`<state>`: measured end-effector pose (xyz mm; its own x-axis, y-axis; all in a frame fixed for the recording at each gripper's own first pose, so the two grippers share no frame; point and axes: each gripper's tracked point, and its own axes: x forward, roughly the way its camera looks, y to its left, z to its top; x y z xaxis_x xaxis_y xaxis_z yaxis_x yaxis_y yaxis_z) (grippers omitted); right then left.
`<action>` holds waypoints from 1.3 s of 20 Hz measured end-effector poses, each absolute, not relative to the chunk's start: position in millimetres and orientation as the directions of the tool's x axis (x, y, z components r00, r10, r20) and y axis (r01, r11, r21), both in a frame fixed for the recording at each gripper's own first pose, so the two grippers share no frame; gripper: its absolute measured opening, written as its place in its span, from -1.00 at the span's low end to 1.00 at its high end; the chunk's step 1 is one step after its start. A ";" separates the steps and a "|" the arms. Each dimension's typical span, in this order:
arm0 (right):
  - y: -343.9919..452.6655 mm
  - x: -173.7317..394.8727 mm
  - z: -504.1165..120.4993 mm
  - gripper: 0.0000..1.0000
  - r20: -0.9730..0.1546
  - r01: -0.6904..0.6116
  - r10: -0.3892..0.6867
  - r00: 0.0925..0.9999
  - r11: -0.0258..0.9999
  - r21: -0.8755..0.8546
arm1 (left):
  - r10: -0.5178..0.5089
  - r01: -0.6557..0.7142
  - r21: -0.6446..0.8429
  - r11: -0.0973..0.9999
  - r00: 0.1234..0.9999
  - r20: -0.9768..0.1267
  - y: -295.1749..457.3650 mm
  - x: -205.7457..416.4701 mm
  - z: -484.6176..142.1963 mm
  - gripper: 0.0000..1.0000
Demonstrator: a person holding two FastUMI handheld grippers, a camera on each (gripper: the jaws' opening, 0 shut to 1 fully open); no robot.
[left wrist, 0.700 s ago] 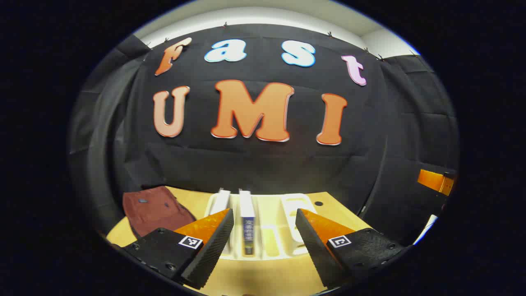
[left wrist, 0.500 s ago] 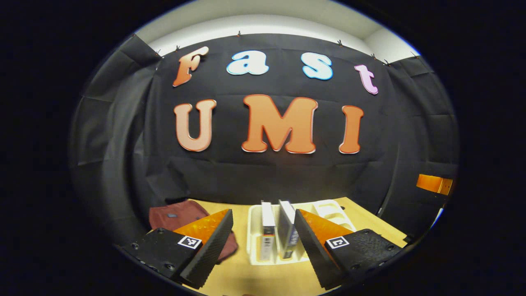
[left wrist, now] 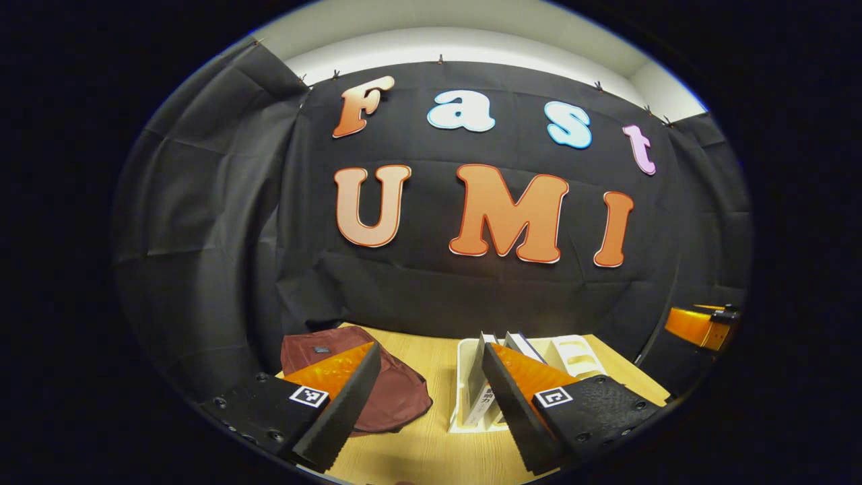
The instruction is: Open the schoolbag, grab two books from the bookshelf and put them into the schoolbag.
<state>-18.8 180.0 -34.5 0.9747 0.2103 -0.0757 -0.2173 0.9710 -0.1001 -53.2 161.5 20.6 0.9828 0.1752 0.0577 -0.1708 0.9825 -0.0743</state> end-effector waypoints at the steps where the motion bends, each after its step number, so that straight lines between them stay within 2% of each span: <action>1: 183.8 -17.9 -35.3 0.92 -0.086 -0.235 0.227 0.970 0.968 -0.089 | 0.188 -0.183 -0.082 0.980 0.980 0.066 164.0 -55.1 21.6 0.90; 6: 198.8 -4.0 -32.3 0.92 -0.065 -0.300 0.297 0.953 0.953 -0.048 | 0.282 -0.267 -0.154 0.951 0.956 0.084 175.0 -54.9 13.4 0.90; 9: 201.8 4.4 -41.2 0.92 -0.102 -0.306 0.298 0.949 0.949 -0.077 | 0.254 -0.237 -0.188 0.953 0.965 0.072 171.5 -54.3 8.7 0.90; 10: 201.6 5.4 -42.3 1.00 -0.114 -0.304 0.295 0.949 0.949 -0.081 | 0.241 -0.222 -0.204 0.953 0.968 0.075 172.2 -52.0 11.9 0.90; 12: 204.9 6.2 -46.2 0.93 -0.129 -0.304 0.294 0.947 0.951 -0.060 | 0.207 -0.181 -0.237 0.954 0.974 0.088 171.9 -46.3 18.6 0.90; 14: 201.7 9.2 -47.3 0.92 -0.127 -0.274 0.266 0.956 0.961 -0.047 | 0.182 -0.149 -0.260 0.954 0.978 0.105 176.9 -41.4 27.9 0.90; 18: 196.4 14.3 -44.0 0.93 -0.097 -0.209 0.201 0.975 0.975 -0.079 | 0.206 -0.184 -0.201 0.962 0.974 0.093 199.1 -21.9 26.0 0.90; 26: 196.4 17.5 -48.9 0.92 -0.094 -0.156 0.145 0.985 0.981 -0.119 | 0.183 -0.170 -0.168 0.971 0.981 0.060 214.7 -2.9 15.1 0.90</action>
<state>17.5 196.4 -48.9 0.9850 0.1448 -0.0941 -0.1555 0.9806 -0.1191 -2.9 214.7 15.1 0.9813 0.1827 0.0604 -0.1704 0.9709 -0.1684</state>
